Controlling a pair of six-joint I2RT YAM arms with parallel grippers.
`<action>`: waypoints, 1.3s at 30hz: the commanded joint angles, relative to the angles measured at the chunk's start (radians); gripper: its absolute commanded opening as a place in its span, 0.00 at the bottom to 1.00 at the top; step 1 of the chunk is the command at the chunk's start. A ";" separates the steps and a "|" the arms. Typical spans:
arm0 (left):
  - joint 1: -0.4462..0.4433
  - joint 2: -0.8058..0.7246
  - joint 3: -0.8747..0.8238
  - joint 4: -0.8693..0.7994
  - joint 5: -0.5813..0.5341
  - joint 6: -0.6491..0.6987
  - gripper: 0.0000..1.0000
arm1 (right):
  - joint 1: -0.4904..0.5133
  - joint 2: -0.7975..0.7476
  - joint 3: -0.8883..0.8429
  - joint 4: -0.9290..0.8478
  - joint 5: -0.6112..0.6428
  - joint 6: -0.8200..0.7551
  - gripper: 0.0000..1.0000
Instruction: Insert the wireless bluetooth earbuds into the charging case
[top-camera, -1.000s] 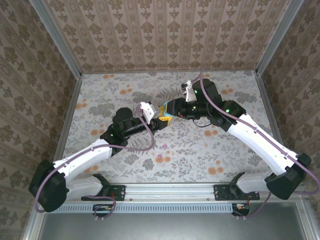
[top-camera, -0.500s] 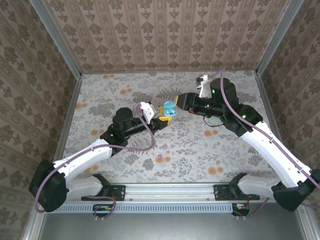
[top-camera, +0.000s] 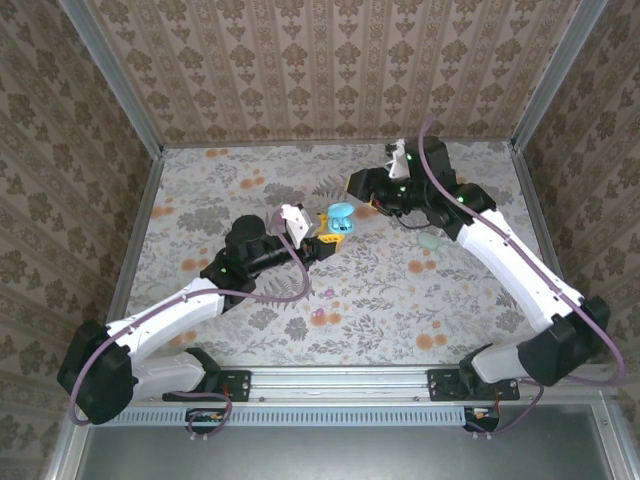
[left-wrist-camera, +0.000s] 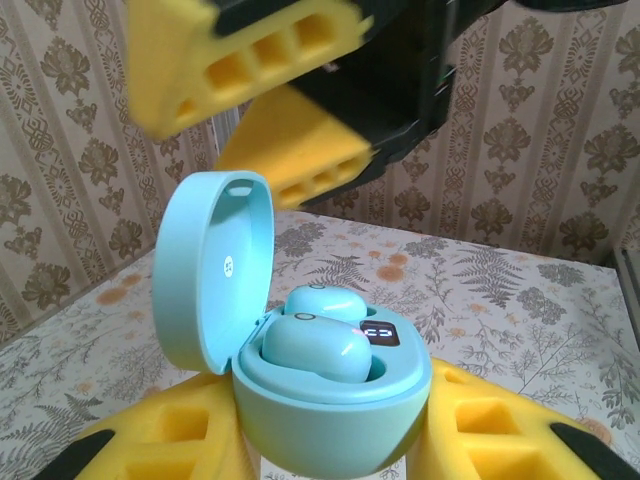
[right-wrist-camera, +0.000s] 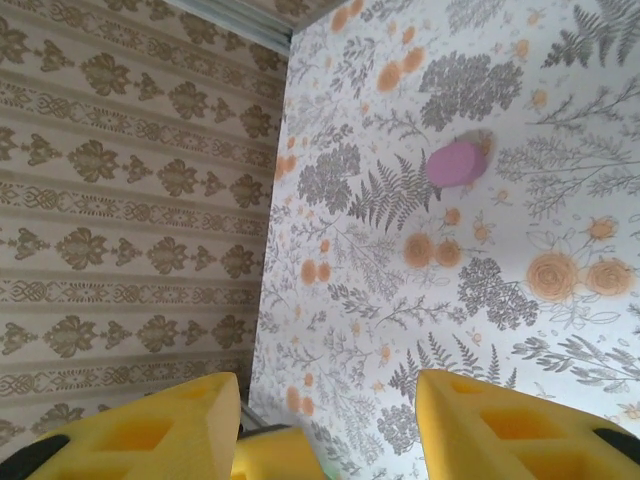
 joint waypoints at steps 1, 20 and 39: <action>-0.008 -0.028 0.023 0.011 0.018 0.016 0.29 | 0.001 0.040 0.043 -0.015 -0.108 0.014 0.52; -0.009 -0.025 0.034 0.028 -0.028 0.005 0.29 | 0.002 -0.123 -0.175 0.048 -0.203 0.008 0.56; -0.008 0.007 0.038 0.182 -0.001 -0.102 0.29 | -0.012 -0.120 -0.420 0.728 -0.506 0.480 0.53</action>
